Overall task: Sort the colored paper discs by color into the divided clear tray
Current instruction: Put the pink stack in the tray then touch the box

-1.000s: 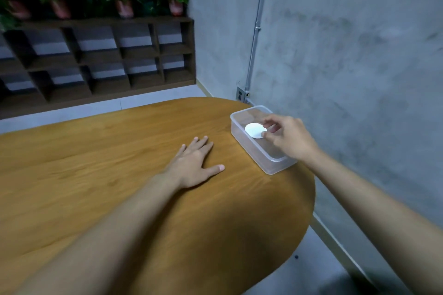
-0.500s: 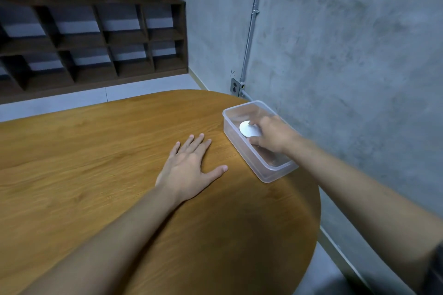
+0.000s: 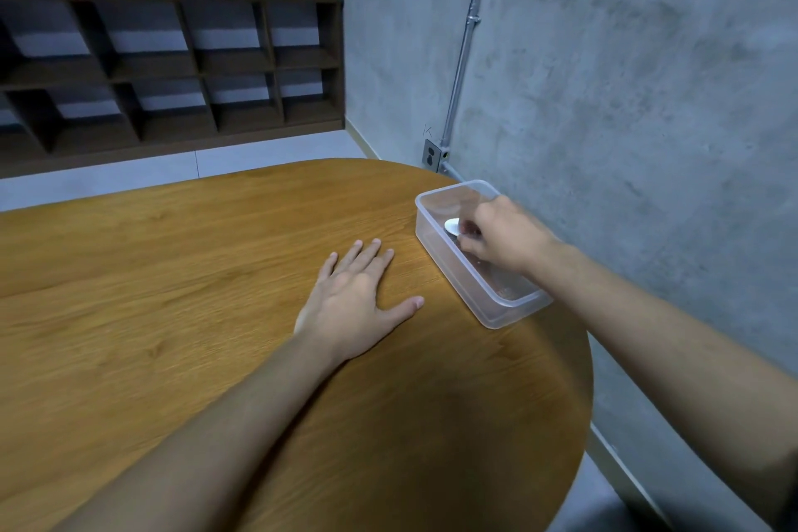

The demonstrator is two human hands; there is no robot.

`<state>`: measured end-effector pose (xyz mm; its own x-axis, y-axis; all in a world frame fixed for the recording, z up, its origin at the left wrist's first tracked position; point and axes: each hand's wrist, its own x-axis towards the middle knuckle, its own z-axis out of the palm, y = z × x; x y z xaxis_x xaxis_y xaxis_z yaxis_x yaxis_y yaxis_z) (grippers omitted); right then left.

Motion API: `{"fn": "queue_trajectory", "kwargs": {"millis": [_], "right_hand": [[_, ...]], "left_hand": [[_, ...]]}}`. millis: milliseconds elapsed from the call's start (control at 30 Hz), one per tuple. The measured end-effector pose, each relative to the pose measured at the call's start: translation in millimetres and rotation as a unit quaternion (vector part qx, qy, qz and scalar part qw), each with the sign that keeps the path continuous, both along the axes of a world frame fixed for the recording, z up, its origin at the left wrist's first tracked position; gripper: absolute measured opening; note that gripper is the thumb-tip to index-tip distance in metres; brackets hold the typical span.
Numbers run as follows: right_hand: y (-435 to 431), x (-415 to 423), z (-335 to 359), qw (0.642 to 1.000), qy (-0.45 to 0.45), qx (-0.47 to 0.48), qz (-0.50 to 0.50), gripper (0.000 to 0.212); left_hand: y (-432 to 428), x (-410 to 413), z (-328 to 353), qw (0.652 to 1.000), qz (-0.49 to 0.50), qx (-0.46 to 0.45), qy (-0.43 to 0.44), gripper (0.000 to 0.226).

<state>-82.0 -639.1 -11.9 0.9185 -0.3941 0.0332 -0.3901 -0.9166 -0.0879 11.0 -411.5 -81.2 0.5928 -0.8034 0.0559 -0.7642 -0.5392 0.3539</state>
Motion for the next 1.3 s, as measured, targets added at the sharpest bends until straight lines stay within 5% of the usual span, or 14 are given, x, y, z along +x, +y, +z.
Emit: {"fn": "queue_trajectory", "kwargs": {"millis": [467,700,1000,1100,1300], "right_hand": [[0.9,-31.0,12.8,0.975,-0.216,0.045,0.002,0.015],[42.9,-64.5,59.4,0.931,-0.339,0.136,-0.006,0.019],[146.5,-68.1,98.7,0.904,-0.332,0.259,0.081,0.019],[185.4,-54.0,103.5,0.9,-0.323,0.274,0.107,0.018],[268.2,-18.0,104.1,0.903,-0.299,0.262,0.164,0.007]], "left_hand": [[2.0,-2.8,3.7,1.0,0.002,-0.02,0.01,0.091],[20.9,-16.4,14.4,0.965,0.02,-0.254,0.061,0.032],[84.5,-26.3,110.0,0.903,-0.011,-0.383,0.193,0.019],[130.7,-21.4,121.6,0.909,-0.011,-0.376,0.179,0.001],[242.2,-7.0,136.1,0.939,0.029,-0.329,0.098,0.005]]}}
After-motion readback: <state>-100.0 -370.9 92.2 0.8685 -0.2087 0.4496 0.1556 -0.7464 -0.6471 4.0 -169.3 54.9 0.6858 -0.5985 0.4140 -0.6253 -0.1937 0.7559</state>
